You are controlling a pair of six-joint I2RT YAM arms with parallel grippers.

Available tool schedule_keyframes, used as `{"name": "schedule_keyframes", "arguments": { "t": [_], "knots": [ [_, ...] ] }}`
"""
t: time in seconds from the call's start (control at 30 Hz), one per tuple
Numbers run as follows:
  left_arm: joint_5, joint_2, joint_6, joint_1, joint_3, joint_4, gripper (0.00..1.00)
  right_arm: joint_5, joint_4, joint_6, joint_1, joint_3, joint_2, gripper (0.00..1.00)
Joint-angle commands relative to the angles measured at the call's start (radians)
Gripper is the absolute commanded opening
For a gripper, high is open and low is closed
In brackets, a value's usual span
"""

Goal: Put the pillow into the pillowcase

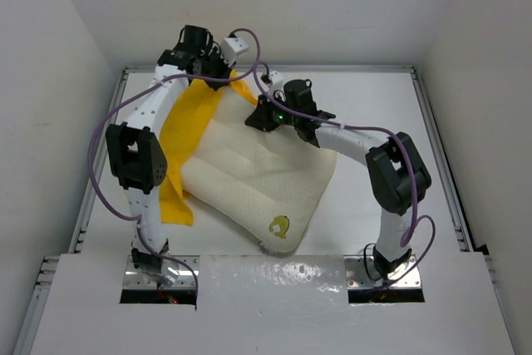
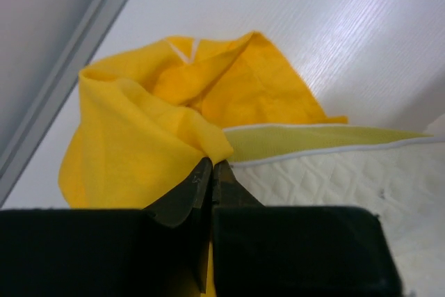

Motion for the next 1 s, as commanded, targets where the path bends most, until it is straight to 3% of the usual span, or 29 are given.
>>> {"name": "schedule_keyframes", "arguments": {
  "t": [0.0, 0.1, 0.23, 0.4, 0.53, 0.63, 0.73, 0.8, 0.83, 0.9, 0.97],
  "knots": [
    [0.199, -0.052, -0.092, 0.004, 0.141, 0.109, 0.0, 0.034, 0.06, 0.001, -0.005, 0.038, -0.088, 0.0],
    [0.399, -0.055, -0.172, 0.005, 0.199, 0.18, 0.0, 0.103, 0.037, -0.014, -0.04, 0.088, -0.129, 0.0],
    [0.617, -0.044, -0.317, 0.004, 0.256, 0.343, 0.0, 0.189, 0.023, -0.195, -0.04, 0.122, -0.223, 0.0],
    [0.555, -0.037, -0.354, -0.005, 0.216, 0.372, 0.0, 0.117, 0.094, -0.314, 0.0, 0.013, -0.369, 0.0],
    [0.383, -0.037, -0.344, -0.03, 0.161, 0.412, 0.0, 0.036, 0.043, -0.371, 0.052, 0.007, -0.382, 0.0],
    [0.399, -0.037, -0.341, -0.041, 0.156, 0.446, 0.0, 0.029, 0.026, -0.408, 0.092, 0.001, -0.37, 0.0],
    [0.607, -0.037, -0.231, -0.055, 0.181, 0.371, 0.0, 0.078, 0.089, -0.35, 0.089, -0.019, -0.352, 0.0],
    [0.776, -0.037, -0.105, -0.07, 0.196, 0.189, 0.0, 0.16, 0.171, -0.313, 0.075, -0.036, -0.335, 0.0],
    [0.807, -0.037, 0.06, -0.076, 0.21, 0.11, 0.0, 0.175, 0.198, -0.286, 0.046, -0.034, -0.308, 0.0],
    [0.83, -0.037, 0.211, -0.096, 0.193, -0.089, 0.0, 0.206, 0.306, -0.12, -0.005, -0.048, -0.265, 0.0],
    [0.835, -0.044, 0.264, -0.095, 0.155, -0.196, 0.0, 0.25, 0.474, 0.09, -0.092, -0.092, -0.249, 0.0]
  ]
}}
